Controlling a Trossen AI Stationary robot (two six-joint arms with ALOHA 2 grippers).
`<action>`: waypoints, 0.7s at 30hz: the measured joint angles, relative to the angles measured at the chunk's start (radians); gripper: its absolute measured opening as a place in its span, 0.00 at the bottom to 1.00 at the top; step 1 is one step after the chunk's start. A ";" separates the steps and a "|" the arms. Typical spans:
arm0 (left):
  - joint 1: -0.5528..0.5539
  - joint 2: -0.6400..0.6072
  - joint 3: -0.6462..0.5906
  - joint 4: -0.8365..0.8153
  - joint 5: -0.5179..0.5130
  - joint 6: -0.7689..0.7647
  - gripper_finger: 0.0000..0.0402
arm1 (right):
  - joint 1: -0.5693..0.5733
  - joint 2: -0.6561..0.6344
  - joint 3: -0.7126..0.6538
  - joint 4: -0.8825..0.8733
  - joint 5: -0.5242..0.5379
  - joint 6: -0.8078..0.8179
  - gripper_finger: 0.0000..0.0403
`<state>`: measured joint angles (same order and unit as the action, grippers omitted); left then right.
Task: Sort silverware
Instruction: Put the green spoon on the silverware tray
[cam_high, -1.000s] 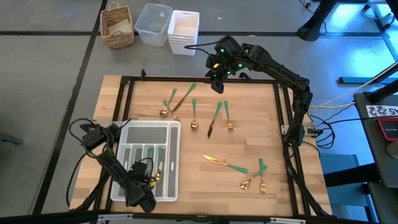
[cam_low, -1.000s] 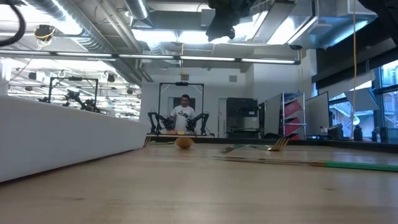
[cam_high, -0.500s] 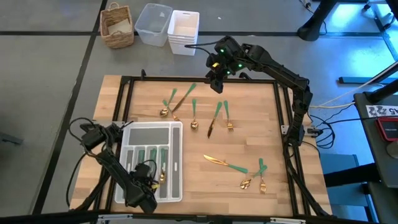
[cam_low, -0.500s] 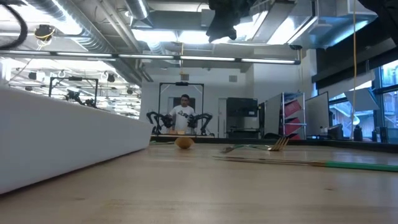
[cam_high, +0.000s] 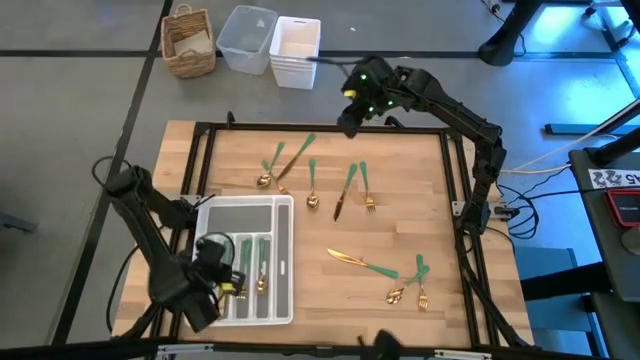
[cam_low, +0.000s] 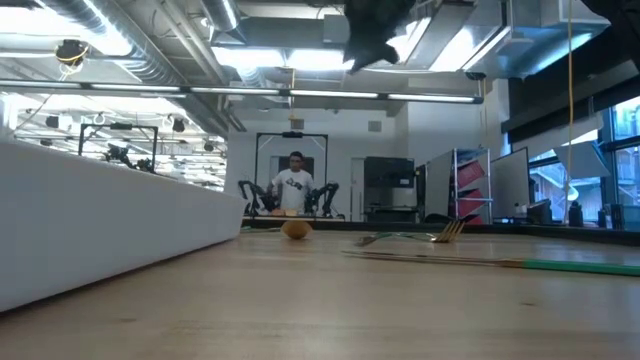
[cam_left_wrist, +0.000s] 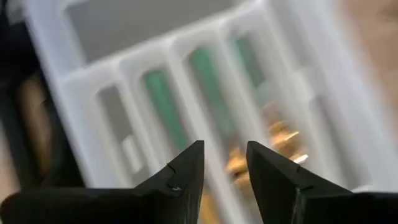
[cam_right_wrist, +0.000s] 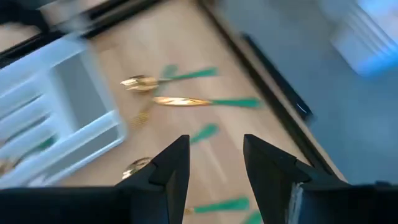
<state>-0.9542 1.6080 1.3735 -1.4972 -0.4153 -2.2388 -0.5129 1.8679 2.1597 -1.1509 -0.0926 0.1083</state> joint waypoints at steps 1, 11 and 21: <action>0.005 -0.021 0.000 -0.002 -0.050 -0.003 0.29 | -0.019 0.000 0.000 -0.019 0.017 0.021 0.38; 0.194 -0.179 -0.001 -0.011 -0.359 0.210 0.29 | -0.151 0.009 -0.124 -0.132 -0.104 -0.065 0.38; 0.509 -0.230 -0.002 0.053 -0.266 0.585 0.29 | -0.104 0.009 -0.391 0.123 -0.238 -0.091 0.38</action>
<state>-0.4450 1.3780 1.3715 -1.4441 -0.6811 -1.6543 -0.6173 1.8771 1.7691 -1.0279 -0.3303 0.0170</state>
